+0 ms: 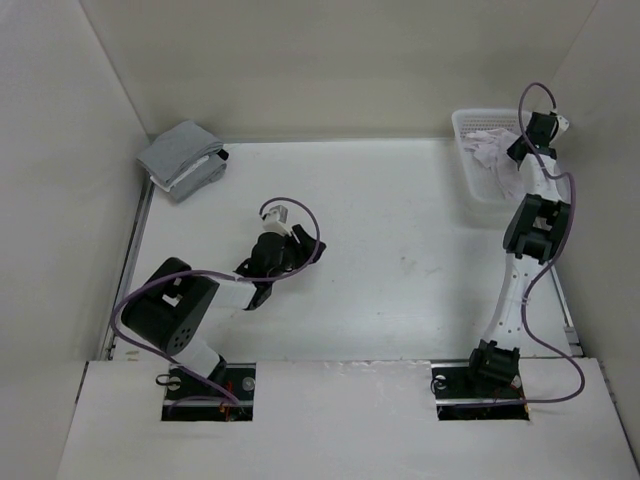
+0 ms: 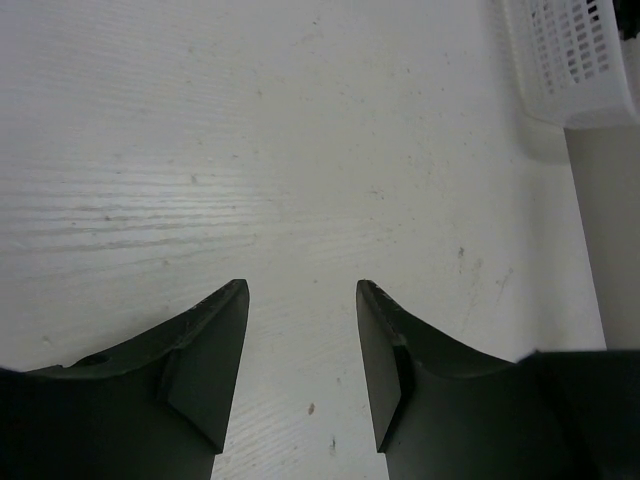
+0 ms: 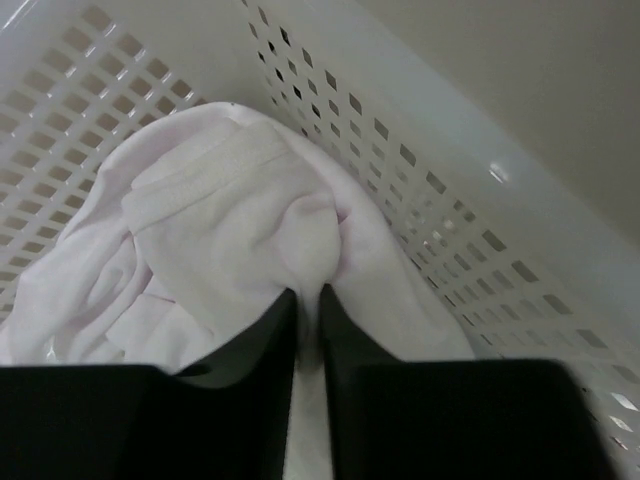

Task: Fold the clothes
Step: Grab the tank top from the pile, then move the tank top to the center of the board

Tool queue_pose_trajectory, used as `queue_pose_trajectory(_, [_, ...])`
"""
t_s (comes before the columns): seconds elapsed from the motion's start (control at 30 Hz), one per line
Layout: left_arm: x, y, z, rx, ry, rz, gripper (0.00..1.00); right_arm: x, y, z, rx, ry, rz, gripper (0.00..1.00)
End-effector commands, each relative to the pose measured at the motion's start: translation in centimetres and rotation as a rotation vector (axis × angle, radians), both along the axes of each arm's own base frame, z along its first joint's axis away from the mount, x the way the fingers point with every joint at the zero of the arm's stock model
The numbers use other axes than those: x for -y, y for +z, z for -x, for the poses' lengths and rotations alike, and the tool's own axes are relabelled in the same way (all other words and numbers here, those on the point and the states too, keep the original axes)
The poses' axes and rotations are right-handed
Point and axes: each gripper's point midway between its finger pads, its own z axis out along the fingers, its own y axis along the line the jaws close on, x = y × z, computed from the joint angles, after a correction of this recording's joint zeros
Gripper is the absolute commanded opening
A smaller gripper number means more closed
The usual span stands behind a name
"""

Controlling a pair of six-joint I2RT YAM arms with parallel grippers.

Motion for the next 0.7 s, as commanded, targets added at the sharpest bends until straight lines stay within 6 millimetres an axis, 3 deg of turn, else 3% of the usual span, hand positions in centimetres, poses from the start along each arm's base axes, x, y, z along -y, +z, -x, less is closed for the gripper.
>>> queue_pose_trajectory(0.0, [-0.5, 3.6, -0.7, 0.094, 0.018, 0.091, 0.46, -0.7, 0.9, -0.6, 0.026, 0.024, -0.031, 0.04])
queue_pose_trajectory(0.07, [-0.7, 3.7, -0.8, 0.098, 0.028, 0.091, 0.46, -0.8, 3.2, -0.5, 0.08, 0.021, -0.022, 0.0])
queue_pose_trajectory(0.17, [-0.3, 4.1, -0.9, 0.104, 0.018, 0.097, 0.46, -2.3, 13.8, 0.1, 0.362, 0.049, 0.02, 0.0])
queue_pose_trajectory(0.2, [-0.3, 4.1, -0.9, 0.103, 0.016, 0.097, 0.46, -2.9, 15.8, 0.4, 0.408, 0.058, 0.028, 0.0])
queue_pose_trajectory(0.27, [0.1, 4.3, -0.9, 0.108, 0.007, 0.101, 0.46, -6.5, 23.6, 2.4, 0.56, 0.101, 0.039, 0.0])
queue_pose_trajectory(0.37, [0.1, 4.8, -0.8, 0.113, 0.006, 0.11, 0.46, -10.6, 30.1, 5.5, 0.686, 0.158, 0.056, 0.0])
queue_pose_trajectory(0.4, [0.1, 5.1, -0.7, 0.118, 0.008, 0.114, 0.46, -11.4, 31.0, 6.1, 0.706, 0.169, 0.058, 0.0])
queue_pose_trajectory(0.43, [0.0, 5.5, -0.6, 0.125, 0.008, 0.119, 0.46, -15.1, 34.6, 9.2, 0.792, 0.225, 0.065, 0.0])
queue_pose_trajectory(0.5, [-0.4, 6.5, -0.4, 0.148, 0.015, 0.132, 0.46, -19.1, 37.5, 12.7, 0.867, 0.289, 0.066, 0.0])
queue_pose_trajectory(0.57, [-0.7, 7.4, -0.1, 0.165, 0.021, 0.141, 0.46, -22.8, 39.3, 16.2, 0.926, 0.352, 0.047, 0.01])
queue_pose_trajectory(0.6, [-1.2, 8.6, 0.2, 0.184, 0.031, 0.153, 0.46, -26.9, 40.8, 20.2, 0.983, 0.429, 0.016, 0.01])
queue_pose_trajectory(0.63, [-1.4, 9.0, 0.4, 0.191, 0.036, 0.156, 0.46, -29.3, 41.4, 22.5, 1.01, 0.482, -0.006, 0.01])
queue_pose_trajectory(0.67, [-1.7, 9.4, 0.5, 0.198, 0.045, 0.158, 0.46, -30.6, 41.8, 23.9, 1.027, 0.511, -0.022, 0.01])
